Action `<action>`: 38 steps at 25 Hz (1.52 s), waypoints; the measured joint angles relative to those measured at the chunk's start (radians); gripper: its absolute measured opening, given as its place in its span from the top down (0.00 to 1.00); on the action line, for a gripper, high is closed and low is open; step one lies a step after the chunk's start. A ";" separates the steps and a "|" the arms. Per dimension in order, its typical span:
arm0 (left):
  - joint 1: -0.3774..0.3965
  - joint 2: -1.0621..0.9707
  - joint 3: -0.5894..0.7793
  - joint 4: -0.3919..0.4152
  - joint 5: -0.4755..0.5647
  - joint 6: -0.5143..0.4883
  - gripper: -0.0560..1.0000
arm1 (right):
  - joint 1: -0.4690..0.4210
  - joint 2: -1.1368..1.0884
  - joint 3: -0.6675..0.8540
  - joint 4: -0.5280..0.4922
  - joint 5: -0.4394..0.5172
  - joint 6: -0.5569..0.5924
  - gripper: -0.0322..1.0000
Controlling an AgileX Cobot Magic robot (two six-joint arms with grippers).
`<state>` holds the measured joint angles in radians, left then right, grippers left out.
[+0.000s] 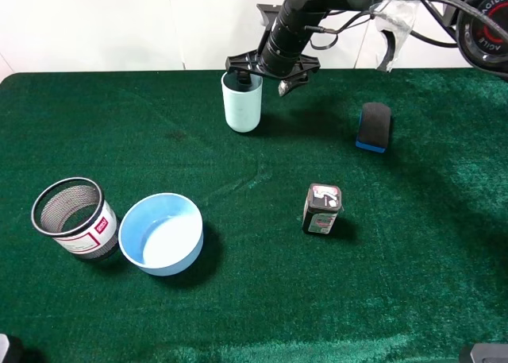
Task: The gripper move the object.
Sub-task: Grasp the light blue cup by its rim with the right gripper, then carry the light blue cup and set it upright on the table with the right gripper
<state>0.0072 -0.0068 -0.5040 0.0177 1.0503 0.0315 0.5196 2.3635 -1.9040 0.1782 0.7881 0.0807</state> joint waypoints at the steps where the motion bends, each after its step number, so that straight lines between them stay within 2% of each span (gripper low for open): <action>1: 0.000 0.000 0.000 0.000 0.000 0.000 0.01 | 0.000 0.000 0.000 0.000 0.000 0.000 0.47; 7: 0.000 0.000 0.000 0.000 0.000 0.000 0.01 | 0.000 0.000 0.000 0.008 0.000 0.000 0.72; 14: 0.000 0.000 0.000 0.000 0.000 0.000 0.01 | 0.000 0.000 0.000 0.011 0.004 0.000 0.95; 27: 0.000 0.000 0.000 0.000 0.000 0.000 0.01 | 0.000 -0.001 0.000 0.008 0.021 -0.005 0.95; 38: 0.000 0.000 0.000 0.000 0.000 0.000 0.01 | 0.000 -0.079 0.000 -0.030 0.080 -0.008 0.95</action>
<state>0.0072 -0.0068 -0.5040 0.0177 1.0503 0.0315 0.5196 2.2847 -1.9040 0.1485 0.8681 0.0728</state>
